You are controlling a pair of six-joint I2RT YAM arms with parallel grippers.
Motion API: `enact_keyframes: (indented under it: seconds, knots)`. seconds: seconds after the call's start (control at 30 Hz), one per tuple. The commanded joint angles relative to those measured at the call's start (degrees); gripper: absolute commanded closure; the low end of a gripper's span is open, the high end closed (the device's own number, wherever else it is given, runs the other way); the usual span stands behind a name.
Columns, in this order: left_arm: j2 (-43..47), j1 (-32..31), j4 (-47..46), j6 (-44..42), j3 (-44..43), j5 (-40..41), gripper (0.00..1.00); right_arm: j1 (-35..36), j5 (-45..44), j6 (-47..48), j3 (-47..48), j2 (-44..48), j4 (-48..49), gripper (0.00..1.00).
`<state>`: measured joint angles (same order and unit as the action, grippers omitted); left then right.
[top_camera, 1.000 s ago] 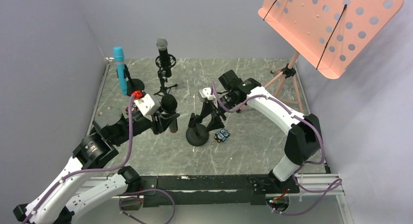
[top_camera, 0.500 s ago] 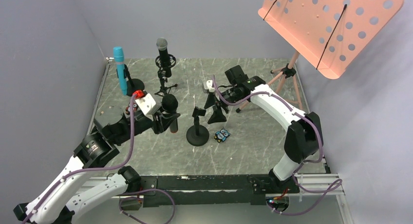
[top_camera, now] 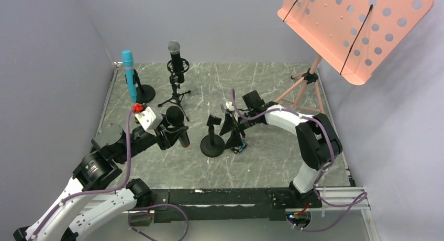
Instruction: Attach the microphones to the stand
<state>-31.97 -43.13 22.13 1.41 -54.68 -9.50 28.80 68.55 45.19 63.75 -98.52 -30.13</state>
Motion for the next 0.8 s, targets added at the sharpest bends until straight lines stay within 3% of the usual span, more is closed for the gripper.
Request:
enact_keyframes:
  seconds: [0.0,0.13,0.27,0.3,0.63,0.77]
  knots:
    - [1.84,0.22,-2.53,2.13,0.63,1.61,1.0,0.16,5.67,-20.89,-9.88,2.78,37.09,0.15]
    - [2.5,0.2,-2.75,3.16,1.19,1.83,1.0,0.55,3.75,-47.55,-18.46,0.33,74.42,0.13]
    - [2.88,0.21,-2.83,3.89,1.46,2.1,1.0,0.8,3.81,-80.5,-20.85,-10.16,119.94,0.12]
    - [2.89,0.19,-2.63,4.02,1.28,2.18,1.0,0.84,4.06,-85.25,-19.85,-13.23,127.49,0.13]
    - [4.07,0.24,-1.13,4.83,0.89,2.99,1.0,4.43,1.11,-79.42,-21.64,-10.99,126.34,0.24]
    - [3.77,0.21,-1.31,5.08,0.82,2.58,1.0,4.51,1.59,-74.97,-22.43,-8.95,119.74,0.4]
